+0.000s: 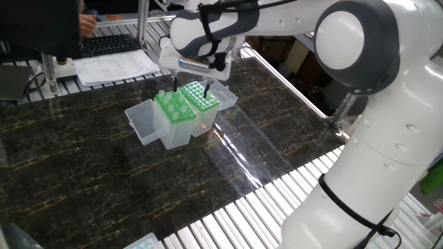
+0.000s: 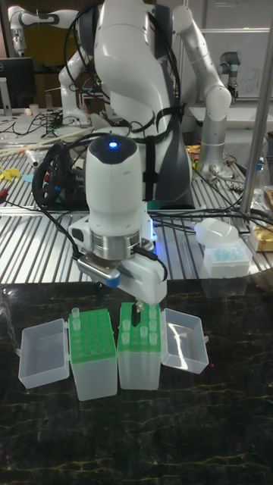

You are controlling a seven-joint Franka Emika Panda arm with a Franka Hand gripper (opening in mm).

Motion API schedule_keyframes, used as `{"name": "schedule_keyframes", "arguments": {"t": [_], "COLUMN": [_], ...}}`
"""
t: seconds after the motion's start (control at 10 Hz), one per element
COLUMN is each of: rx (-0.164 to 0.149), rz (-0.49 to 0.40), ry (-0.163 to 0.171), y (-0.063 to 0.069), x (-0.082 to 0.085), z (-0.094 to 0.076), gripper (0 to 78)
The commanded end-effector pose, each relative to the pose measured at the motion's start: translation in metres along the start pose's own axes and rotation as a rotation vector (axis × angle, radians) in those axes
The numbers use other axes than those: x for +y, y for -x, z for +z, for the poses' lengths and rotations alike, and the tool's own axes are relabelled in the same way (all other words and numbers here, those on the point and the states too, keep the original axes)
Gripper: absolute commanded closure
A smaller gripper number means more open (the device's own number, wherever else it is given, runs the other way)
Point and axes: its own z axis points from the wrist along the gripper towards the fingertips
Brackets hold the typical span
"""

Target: Transfer all large pipette tips from one holder to another

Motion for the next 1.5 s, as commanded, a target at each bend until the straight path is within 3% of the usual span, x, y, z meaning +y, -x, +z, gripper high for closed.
{"name": "schedule_keyframes", "arguments": {"t": [0.1,1.2,1.5], "rx": [-0.015,-0.029,-0.046], "rz": [0.018,0.112,0.158], "ry": [0.011,0.007,0.011], "y": [0.001,0.002,0.003], "x": [0.002,0.006,0.007], "z": [0.004,0.013,0.018], "gripper": [0.1,0.1,0.1]}}
